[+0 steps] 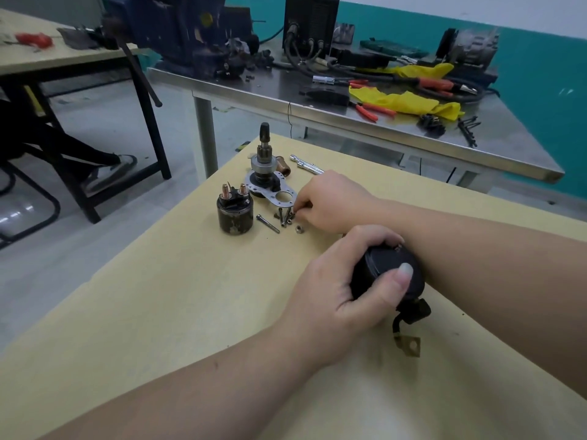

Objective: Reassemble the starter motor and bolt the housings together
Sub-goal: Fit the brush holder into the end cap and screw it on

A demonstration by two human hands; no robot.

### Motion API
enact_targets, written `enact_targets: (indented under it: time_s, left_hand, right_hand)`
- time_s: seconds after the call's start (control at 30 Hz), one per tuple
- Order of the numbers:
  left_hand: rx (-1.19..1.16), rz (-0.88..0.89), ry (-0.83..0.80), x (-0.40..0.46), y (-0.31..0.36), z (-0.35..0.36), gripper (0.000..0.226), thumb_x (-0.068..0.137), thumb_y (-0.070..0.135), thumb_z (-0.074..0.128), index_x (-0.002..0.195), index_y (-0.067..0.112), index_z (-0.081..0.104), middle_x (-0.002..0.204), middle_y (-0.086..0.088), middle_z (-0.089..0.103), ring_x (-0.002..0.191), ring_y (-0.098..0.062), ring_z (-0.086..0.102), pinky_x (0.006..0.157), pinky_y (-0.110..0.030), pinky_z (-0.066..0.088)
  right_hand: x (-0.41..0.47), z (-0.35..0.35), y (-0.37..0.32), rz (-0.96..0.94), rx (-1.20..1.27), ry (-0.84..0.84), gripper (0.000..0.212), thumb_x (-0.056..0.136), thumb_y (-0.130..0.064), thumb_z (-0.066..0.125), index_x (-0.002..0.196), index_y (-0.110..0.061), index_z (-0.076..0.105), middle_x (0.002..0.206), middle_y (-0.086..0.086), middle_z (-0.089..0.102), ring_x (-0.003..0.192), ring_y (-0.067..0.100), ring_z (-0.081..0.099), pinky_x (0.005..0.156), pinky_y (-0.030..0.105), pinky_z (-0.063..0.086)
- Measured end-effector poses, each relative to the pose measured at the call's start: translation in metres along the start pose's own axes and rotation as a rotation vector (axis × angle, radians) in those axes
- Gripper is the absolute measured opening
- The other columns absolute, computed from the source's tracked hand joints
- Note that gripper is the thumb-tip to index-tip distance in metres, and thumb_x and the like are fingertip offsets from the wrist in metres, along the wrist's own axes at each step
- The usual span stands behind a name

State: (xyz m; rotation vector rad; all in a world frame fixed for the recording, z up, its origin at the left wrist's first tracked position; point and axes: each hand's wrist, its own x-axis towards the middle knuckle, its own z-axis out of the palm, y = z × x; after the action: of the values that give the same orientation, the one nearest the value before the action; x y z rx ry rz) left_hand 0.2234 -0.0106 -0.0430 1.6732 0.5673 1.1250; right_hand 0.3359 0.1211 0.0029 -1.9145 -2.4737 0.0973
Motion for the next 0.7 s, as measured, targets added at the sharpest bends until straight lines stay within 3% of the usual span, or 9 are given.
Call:
enact_targets:
  time_s: [0.23, 0.5, 0.63, 0.7]
  left_hand:
    - [-0.033, -0.022, -0.023, 0.0, -0.003, 0.001, 0.029, 0.098, 0.048, 0.062, 0.125, 0.038, 0.061, 0.083, 0.022, 0.06, 0.063, 0.001, 0.059, 0.062, -0.017, 0.04]
    - [-0.035, -0.023, -0.016, 0.001, -0.002, 0.001, 0.029, 0.099, 0.046, 0.062, 0.126, 0.035, 0.061, 0.09, 0.02, 0.061, 0.064, 0.0, 0.06, 0.063, -0.018, 0.041]
    - [-0.032, -0.023, -0.015, 0.0, -0.001, 0.001, 0.029, 0.099, 0.046, 0.062, 0.126, 0.035, 0.061, 0.089, 0.02, 0.062, 0.067, -0.001, 0.061, 0.064, -0.018, 0.043]
    - [0.004, -0.006, 0.002, 0.0, -0.001, 0.001, 0.028, 0.099, 0.047, 0.062, 0.125, 0.037, 0.061, 0.096, 0.02, 0.064, 0.079, -0.004, 0.063, 0.07, -0.02, 0.047]
  right_hand:
    - [-0.005, 0.0, 0.002, -0.004, 0.015, 0.007, 0.039, 0.095, -0.016, 0.054, 0.115, -0.038, 0.08, 0.107, -0.003, 0.078, 0.101, 0.029, 0.067, 0.087, 0.042, 0.059]
    - [-0.007, 0.001, 0.002, -0.125, -0.142, -0.024, 0.04, 0.102, -0.027, 0.051, 0.131, -0.048, 0.07, 0.108, -0.001, 0.071, 0.109, 0.027, 0.062, 0.087, 0.042, 0.056]
    - [-0.011, 0.001, 0.008, -0.119, -0.158, -0.021, 0.038, 0.1, -0.025, 0.052, 0.123, -0.045, 0.075, 0.099, -0.002, 0.07, 0.102, 0.027, 0.062, 0.083, 0.042, 0.057]
    - [-0.013, 0.001, 0.012, -0.086, -0.126, -0.017, 0.031, 0.098, -0.025, 0.056, 0.114, -0.038, 0.079, 0.098, -0.003, 0.072, 0.098, 0.028, 0.063, 0.083, 0.043, 0.058]
